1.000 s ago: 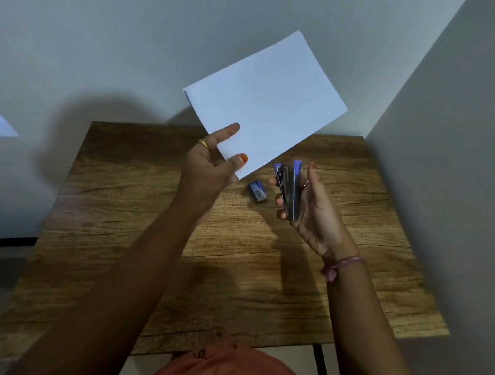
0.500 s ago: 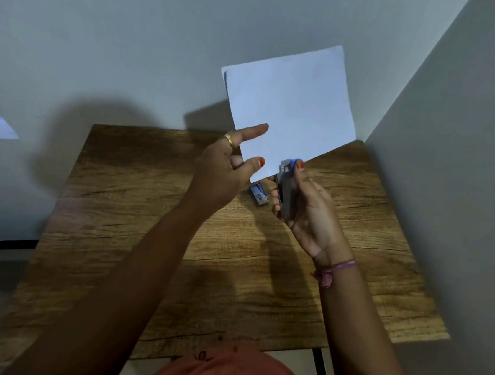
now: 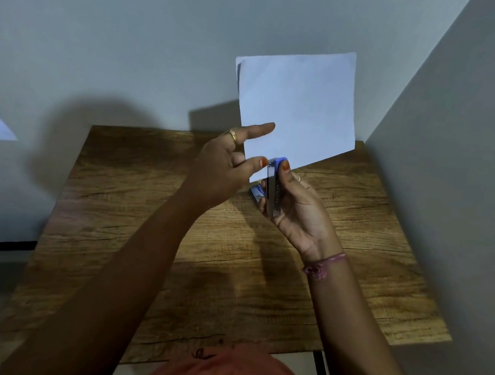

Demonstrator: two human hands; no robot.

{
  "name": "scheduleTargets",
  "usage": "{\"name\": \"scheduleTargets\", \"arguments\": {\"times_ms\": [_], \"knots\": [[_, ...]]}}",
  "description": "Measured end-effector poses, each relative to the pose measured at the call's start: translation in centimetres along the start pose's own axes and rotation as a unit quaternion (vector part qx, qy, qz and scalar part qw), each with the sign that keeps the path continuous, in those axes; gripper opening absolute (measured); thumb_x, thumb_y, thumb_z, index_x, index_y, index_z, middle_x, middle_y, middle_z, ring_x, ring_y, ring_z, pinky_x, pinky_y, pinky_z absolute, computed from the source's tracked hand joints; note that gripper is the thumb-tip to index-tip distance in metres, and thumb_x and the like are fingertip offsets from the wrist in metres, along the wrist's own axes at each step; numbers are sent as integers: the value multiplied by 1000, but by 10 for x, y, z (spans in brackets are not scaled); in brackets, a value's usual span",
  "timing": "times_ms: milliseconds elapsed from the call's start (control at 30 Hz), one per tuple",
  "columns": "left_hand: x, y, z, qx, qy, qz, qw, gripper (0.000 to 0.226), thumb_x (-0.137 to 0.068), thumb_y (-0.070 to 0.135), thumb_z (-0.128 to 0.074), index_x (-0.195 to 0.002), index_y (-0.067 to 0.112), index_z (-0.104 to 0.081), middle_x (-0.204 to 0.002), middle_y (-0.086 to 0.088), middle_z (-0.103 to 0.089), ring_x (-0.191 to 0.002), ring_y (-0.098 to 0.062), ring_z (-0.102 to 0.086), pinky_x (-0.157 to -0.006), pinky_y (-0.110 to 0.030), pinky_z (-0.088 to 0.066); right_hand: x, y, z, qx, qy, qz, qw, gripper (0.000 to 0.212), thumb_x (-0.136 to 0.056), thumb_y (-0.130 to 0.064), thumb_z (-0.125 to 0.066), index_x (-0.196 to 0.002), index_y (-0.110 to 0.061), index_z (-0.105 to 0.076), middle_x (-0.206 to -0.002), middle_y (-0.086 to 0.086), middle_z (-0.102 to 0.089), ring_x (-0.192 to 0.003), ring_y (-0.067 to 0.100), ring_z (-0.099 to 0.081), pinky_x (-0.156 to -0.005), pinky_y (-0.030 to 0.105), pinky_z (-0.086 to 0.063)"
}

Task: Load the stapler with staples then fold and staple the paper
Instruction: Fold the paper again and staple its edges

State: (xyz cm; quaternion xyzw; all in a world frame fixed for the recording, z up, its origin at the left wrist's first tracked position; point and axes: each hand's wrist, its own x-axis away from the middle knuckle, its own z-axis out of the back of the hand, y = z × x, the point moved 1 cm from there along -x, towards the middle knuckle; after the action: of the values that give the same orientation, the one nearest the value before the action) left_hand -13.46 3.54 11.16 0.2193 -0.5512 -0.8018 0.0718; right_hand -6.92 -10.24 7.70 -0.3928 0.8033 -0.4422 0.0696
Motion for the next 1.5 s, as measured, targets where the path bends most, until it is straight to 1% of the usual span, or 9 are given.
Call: {"name": "scheduleTargets", "arguments": {"times_ms": [100, 167, 267, 333, 533, 833, 1067, 1300, 1500], "knots": [[0, 5, 2, 43, -23, -15, 999, 52, -90, 5, -60, -132, 33, -49, -53, -3, -39, -41, -2, -36, -47, -15, -35, -3, 0, -1, 12, 7, 6, 1000, 31, -71, -31, -71, -92, -9, -62, -83, 7, -59, -80, 20, -53, -70, 31, -43], [0, 8, 1, 158, -14, -54, 986, 59, -87, 0, -62, -133, 29, -39, -98, -6, -63, -79, -9, -66, -69, -22, -52, -5, -1, -1, 13, 6, 14, 1000, 29, -71, -30, -71, -89, -9, -63, -81, 8, -58, -78, 20, -52, -70, 34, -37], [-1, 2, -4, 245, 78, -31, 966, 70, -75, 12, -73, -127, 20, -27, -139, -20, -43, -118, -31, -57, -88, -33, -52, -5, -5, 0, 19, 6, 15, 1000, 27, -72, -30, -71, -88, -10, -64, -82, 9, -61, -76, 19, -52, -67, 33, -35], [1, -3, -11, 257, 72, 23, 963, 74, -68, 21, -77, -129, 11, -35, -133, -17, -54, -120, -28, -57, -94, -37, -50, -5, -6, -1, 24, 3, 17, 1000, 31, -72, -28, -71, -93, -8, -61, -89, 12, -60, -78, 22, -49, -66, 33, -33], [10, -8, -34, 207, 55, 60, 975, 29, -66, 34, -84, -90, 21, -74, -89, -1, -76, -84, -17, -72, -70, -29, -58, -1, -3, -13, 22, 15, 26, 999, 36, -69, -23, -70, -98, -4, -61, -109, 20, -50, -96, 30, -42, -71, 33, -31], [7, -8, -34, 253, 73, 124, 957, 20, -67, 19, -82, -86, 15, -76, -91, -10, -76, -91, -33, -71, -81, -46, -55, -4, 0, -16, 11, 32, 30, 999, 22, -73, -16, -65, -93, -8, -68, -96, 9, -66, -89, 19, -60, -78, 31, -43], [8, -9, -32, 270, 63, 132, 952, 28, -69, 17, -81, -95, 12, -74, -98, -8, -75, -95, -25, -71, -88, -46, -55, -5, 2, -15, 17, 43, 35, 998, 17, -69, -18, -69, -84, -12, -75, -95, 7, -72, -93, 23, -65, -86, 38, -46], [-5, -4, -9, 337, -72, 204, 916, 32, -86, 33, -66, -113, 18, -66, -115, -5, -71, -106, -22, -67, -87, -40, -56, -4, 5, -15, 25, 16, 47, 998, 4, -76, -17, -70, -78, -15, -73, -86, 5, -71, -76, 18, -67, -76, 31, -56], [-15, 2, 1, 334, -17, 212, 918, 21, -95, 21, -55, -115, 17, -60, -102, 2, -75, -94, -18, -71, -72, -35, -60, -3, 6, -16, 76, 15, 11, 997, 37, -67, -31, -78, -89, -10, -57, -85, 9, -60, -76, 19, -54, -70, 29, -40]]}}
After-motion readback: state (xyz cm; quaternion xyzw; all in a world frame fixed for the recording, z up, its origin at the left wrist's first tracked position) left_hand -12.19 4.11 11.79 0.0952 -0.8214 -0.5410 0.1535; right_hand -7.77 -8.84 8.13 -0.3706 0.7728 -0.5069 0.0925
